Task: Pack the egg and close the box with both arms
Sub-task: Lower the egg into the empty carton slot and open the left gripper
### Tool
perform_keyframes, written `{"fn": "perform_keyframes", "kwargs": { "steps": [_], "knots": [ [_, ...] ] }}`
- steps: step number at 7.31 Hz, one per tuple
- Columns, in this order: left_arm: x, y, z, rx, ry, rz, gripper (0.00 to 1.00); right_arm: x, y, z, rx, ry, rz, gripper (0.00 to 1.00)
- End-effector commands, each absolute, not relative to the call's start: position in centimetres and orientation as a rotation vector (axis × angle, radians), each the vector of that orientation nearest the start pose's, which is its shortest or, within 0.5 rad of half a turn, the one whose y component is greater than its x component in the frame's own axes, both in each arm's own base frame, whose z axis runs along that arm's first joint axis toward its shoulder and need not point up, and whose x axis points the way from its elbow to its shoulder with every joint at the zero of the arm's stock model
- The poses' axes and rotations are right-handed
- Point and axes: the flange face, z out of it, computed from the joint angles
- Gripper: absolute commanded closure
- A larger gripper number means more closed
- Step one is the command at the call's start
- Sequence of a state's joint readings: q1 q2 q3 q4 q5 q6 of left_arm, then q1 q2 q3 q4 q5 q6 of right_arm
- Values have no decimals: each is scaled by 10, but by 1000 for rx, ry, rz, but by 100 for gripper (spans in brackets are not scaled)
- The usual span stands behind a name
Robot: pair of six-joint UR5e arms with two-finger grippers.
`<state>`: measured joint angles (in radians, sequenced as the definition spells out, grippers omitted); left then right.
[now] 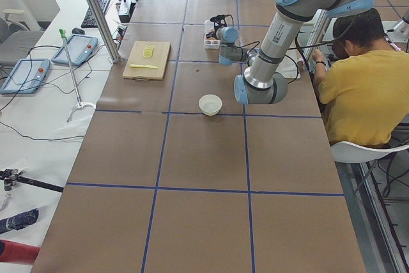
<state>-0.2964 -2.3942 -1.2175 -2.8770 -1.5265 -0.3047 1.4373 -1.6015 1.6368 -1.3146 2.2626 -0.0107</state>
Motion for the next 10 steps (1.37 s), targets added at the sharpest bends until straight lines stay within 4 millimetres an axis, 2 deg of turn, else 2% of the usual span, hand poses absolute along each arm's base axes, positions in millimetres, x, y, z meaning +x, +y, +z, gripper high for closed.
{"fn": "perform_keyframes", "kwargs": {
  "steps": [1,2,3,4,8,10],
  "knots": [
    [671,-345,154,1302,1273,659,53,3,-501,618,238,-704,-238,0],
    [672,-343,155,1300,1275,662,46,3,-501,618,238,-704,-237,0],
    [672,-343,154,1301,1276,662,35,3,-501,618,239,-704,-239,0],
    [672,-342,155,1300,1277,663,31,3,-501,618,239,-704,-239,0],
    [673,-340,154,1298,1279,665,30,3,-501,618,238,-704,-238,0],
    [667,-344,148,1289,1283,649,0,3,-501,618,236,-704,-238,0]
  ]
}}
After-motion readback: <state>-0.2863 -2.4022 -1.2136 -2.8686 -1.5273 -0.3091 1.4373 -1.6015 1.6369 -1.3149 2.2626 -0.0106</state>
